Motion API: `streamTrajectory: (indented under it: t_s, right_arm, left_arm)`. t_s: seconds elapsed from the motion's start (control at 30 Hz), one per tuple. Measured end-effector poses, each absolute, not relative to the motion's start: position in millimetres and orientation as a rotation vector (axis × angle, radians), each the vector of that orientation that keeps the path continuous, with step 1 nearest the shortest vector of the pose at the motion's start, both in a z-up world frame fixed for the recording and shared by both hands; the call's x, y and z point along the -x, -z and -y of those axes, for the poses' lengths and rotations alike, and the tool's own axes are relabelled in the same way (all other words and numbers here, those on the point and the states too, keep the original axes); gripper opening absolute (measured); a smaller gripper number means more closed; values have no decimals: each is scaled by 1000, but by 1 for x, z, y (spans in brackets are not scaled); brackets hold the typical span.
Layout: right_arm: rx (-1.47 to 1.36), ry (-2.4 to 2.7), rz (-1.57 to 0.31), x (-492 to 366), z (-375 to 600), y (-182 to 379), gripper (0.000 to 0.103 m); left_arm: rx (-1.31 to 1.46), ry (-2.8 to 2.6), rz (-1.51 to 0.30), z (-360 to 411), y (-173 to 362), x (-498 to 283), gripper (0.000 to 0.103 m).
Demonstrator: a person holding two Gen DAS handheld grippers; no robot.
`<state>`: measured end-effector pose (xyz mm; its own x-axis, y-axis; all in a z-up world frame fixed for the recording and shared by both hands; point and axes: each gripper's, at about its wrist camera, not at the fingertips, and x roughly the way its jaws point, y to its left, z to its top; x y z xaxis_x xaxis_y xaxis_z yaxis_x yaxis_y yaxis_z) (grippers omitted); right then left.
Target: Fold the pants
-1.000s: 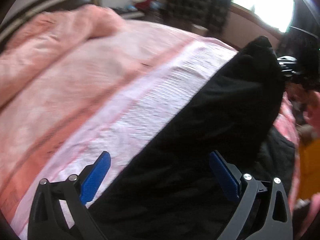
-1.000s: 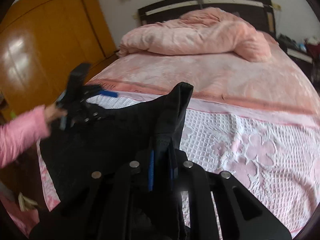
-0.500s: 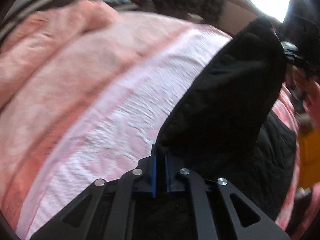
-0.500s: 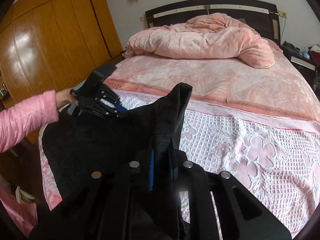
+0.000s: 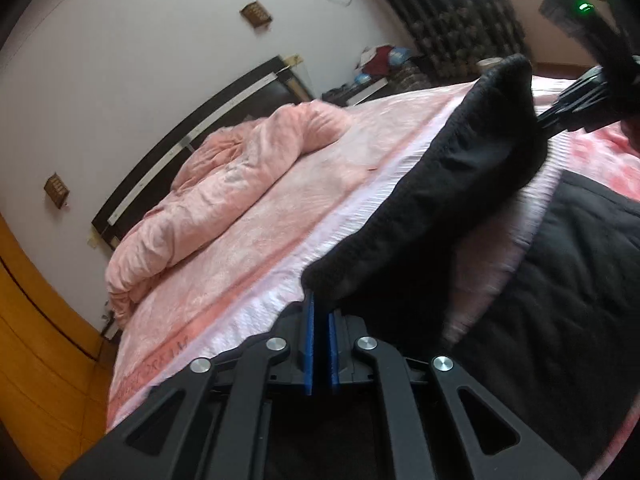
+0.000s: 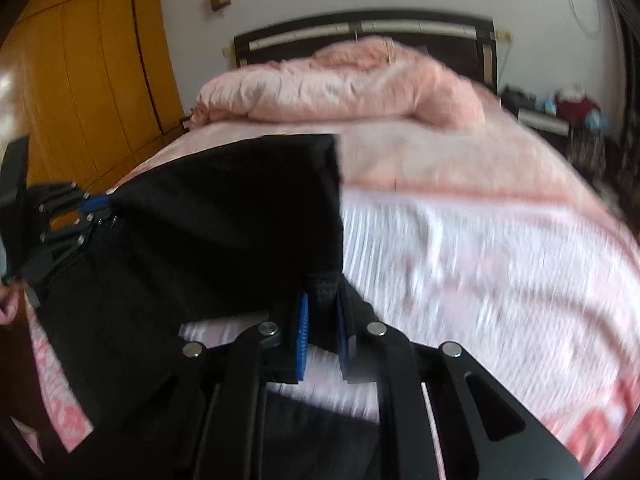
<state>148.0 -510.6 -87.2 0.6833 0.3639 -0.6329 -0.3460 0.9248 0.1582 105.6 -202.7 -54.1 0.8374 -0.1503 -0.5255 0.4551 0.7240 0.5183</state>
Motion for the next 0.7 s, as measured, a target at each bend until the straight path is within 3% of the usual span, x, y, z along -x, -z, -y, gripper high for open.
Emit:
streamTrajectory:
  t_s: [0.23, 0.47, 0.53, 0.57, 0.6, 0.7]
  right_arm:
    - [-67, -345, -802, -80, 522, 126, 11]
    - [-85, -312, -876, -34, 521, 146, 11]
    - [-101, -289, -918, -27, 523, 152, 20]
    - [-100, -259, -939, -26, 523, 154, 35]
    - [-98, -233, -955, -22, 523, 156, 39]
    - [-131, -191, -991, -3, 530, 156, 43]
  left_arm:
    - [-665, 559, -641, 203, 85, -33, 5]
    - [-534, 588, -759, 200, 97, -16, 5]
    - [-531, 559, -783, 203, 106, -17, 5]
    - [-523, 547, -795, 205, 112, -20, 5]
    - [-514, 543, -804, 201, 116, -21, 5]
    - [-496, 535, -825, 198, 123, -30, 5]
